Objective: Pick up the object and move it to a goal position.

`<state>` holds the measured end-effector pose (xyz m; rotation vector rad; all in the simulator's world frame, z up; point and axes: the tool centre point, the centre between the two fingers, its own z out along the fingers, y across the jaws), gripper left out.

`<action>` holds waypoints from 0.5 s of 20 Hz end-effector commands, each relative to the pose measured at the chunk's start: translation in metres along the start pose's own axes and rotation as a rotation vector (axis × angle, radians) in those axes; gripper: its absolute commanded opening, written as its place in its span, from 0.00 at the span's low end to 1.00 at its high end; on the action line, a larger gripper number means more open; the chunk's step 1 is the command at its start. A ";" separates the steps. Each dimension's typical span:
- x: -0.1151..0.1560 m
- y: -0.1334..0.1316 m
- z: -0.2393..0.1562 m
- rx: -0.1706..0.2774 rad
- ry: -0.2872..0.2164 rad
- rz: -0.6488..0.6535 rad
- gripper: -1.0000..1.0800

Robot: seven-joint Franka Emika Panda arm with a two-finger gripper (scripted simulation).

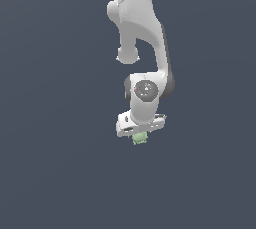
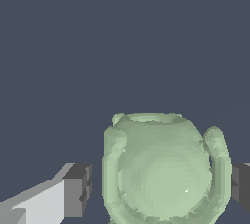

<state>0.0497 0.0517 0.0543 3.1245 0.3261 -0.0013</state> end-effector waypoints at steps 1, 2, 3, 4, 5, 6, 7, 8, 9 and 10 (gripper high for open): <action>0.000 0.000 0.010 0.000 0.001 -0.001 0.96; 0.000 0.000 0.012 0.000 0.001 -0.001 0.96; 0.001 0.000 0.014 0.000 0.001 -0.001 0.96; 0.001 0.000 0.014 0.000 0.001 -0.001 0.96; 0.001 0.000 0.014 0.000 0.001 -0.001 0.96; 0.002 0.000 0.014 0.000 0.001 -0.001 0.96; 0.002 0.000 0.014 0.000 0.001 -0.001 0.00; 0.002 0.000 0.014 0.000 0.001 -0.001 0.00; 0.002 0.000 0.014 0.000 0.001 -0.001 0.00; 0.002 0.000 0.014 0.000 0.001 -0.001 0.00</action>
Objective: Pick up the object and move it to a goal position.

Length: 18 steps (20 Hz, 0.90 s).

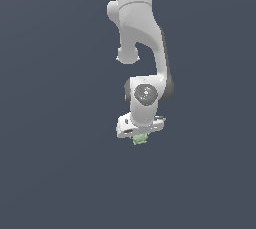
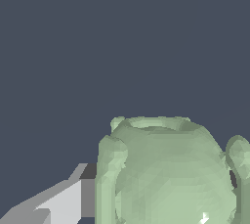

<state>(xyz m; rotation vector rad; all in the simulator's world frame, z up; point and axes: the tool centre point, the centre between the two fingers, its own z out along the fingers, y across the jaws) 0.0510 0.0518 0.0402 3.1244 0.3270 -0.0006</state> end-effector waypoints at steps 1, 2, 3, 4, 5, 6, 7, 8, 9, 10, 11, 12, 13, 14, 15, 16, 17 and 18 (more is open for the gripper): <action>0.000 0.000 0.000 0.000 0.000 0.000 0.00; 0.000 0.000 0.000 0.000 0.000 0.000 0.00; 0.000 0.000 0.000 0.000 0.000 0.000 0.00; 0.000 0.000 0.000 0.000 0.000 0.000 0.00; 0.000 0.000 0.000 0.000 0.000 0.000 0.00; 0.000 0.000 0.000 0.000 0.000 0.000 0.00; 0.000 0.000 0.000 0.000 0.000 0.000 0.00; 0.000 0.000 0.000 0.000 0.000 0.000 0.00; 0.000 -0.001 -0.001 0.000 0.000 0.000 0.00; 0.000 -0.001 -0.002 0.000 0.000 0.000 0.00; 0.000 -0.002 -0.004 0.000 0.000 0.000 0.00; -0.001 -0.003 -0.006 0.000 0.000 0.000 0.00; -0.001 -0.004 -0.009 0.000 0.000 0.000 0.00; -0.001 -0.005 -0.013 0.000 0.000 0.000 0.00; -0.002 -0.007 -0.017 0.000 0.000 0.000 0.00; -0.002 -0.009 -0.021 0.000 0.000 0.000 0.00; -0.003 -0.011 -0.026 0.000 0.000 0.000 0.00; -0.004 -0.013 -0.032 0.000 0.000 0.000 0.00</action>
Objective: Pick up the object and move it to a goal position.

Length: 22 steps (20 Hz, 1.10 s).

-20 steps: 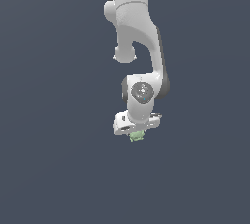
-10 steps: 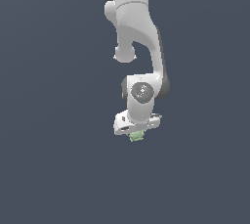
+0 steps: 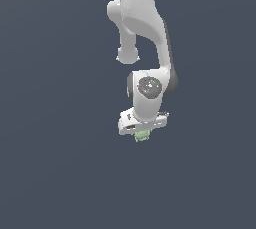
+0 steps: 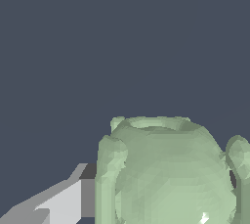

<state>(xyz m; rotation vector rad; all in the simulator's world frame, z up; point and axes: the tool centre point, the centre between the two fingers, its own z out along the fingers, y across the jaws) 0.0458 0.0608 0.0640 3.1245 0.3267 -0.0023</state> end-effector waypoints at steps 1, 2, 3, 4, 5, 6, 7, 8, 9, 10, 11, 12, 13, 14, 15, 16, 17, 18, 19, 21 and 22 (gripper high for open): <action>-0.001 -0.006 -0.015 -0.001 0.001 0.000 0.00; -0.002 -0.009 -0.022 -0.001 0.001 0.000 0.00; -0.003 -0.012 -0.029 -0.001 0.001 0.000 0.00; -0.004 -0.015 -0.037 -0.001 0.001 0.000 0.00; -0.005 -0.019 -0.046 -0.001 0.001 0.000 0.00; -0.006 -0.023 -0.056 -0.001 0.001 0.000 0.00; -0.007 -0.027 -0.066 -0.001 0.001 -0.001 0.00; -0.008 -0.031 -0.076 -0.001 0.001 -0.001 0.00; -0.010 -0.036 -0.087 -0.001 0.001 -0.001 0.00; -0.011 -0.040 -0.099 -0.001 0.001 -0.001 0.00; -0.012 -0.045 -0.110 -0.001 0.001 -0.001 0.00; -0.014 -0.050 -0.122 -0.001 0.001 -0.001 0.00; -0.015 -0.054 -0.133 -0.001 0.001 -0.001 0.00; -0.016 -0.059 -0.145 -0.001 0.001 -0.001 0.00; -0.017 -0.064 -0.156 -0.002 0.001 -0.001 0.00; -0.018 -0.068 -0.167 -0.002 0.001 -0.001 0.00; -0.019 -0.073 -0.179 -0.002 0.001 -0.001 0.00; -0.021 -0.077 -0.190 -0.002 0.001 -0.001 0.00; -0.022 -0.082 -0.202 -0.002 0.001 -0.001 0.00; -0.024 -0.091 -0.224 -0.002 0.001 -0.001 0.00; -0.025 -0.095 -0.235 -0.002 0.001 -0.001 0.00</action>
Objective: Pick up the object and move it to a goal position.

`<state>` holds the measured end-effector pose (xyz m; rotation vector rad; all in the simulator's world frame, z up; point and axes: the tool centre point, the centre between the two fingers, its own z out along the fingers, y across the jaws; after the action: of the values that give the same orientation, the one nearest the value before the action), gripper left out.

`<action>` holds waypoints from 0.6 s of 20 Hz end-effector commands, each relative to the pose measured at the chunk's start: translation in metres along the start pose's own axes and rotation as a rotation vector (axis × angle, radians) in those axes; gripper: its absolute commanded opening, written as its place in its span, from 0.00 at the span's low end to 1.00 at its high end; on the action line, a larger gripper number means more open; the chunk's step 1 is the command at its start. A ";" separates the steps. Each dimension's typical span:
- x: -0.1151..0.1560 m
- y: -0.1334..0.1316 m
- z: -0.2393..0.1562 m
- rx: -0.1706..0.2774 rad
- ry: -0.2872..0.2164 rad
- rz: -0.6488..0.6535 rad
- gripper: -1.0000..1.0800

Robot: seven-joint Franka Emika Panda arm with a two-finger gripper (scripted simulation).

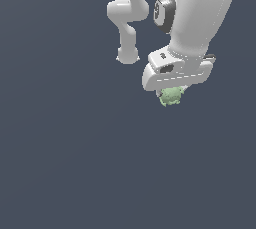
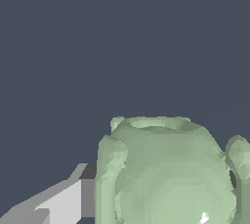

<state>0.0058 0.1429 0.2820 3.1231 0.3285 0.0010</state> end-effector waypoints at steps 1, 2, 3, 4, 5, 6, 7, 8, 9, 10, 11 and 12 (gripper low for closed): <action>-0.003 -0.011 -0.028 0.000 -0.001 0.000 0.00; -0.004 -0.016 -0.039 0.000 -0.001 0.000 0.00; -0.005 -0.020 -0.050 0.000 -0.001 0.000 0.00; -0.005 -0.024 -0.061 0.000 -0.001 0.000 0.00; -0.006 -0.028 -0.071 0.000 -0.001 0.000 0.00; -0.007 -0.032 -0.080 0.001 -0.001 0.000 0.00; -0.007 -0.036 -0.089 0.001 -0.001 0.000 0.00; -0.007 -0.039 -0.097 0.001 -0.001 0.000 0.00; -0.008 -0.042 -0.104 0.001 -0.001 0.000 0.00; -0.008 -0.045 -0.111 0.001 -0.001 0.000 0.00; -0.008 -0.047 -0.118 0.001 -0.001 0.000 0.00; -0.008 -0.049 -0.123 0.001 -0.001 0.001 0.00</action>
<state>-0.0113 0.1863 0.3957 3.1240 0.3293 0.0024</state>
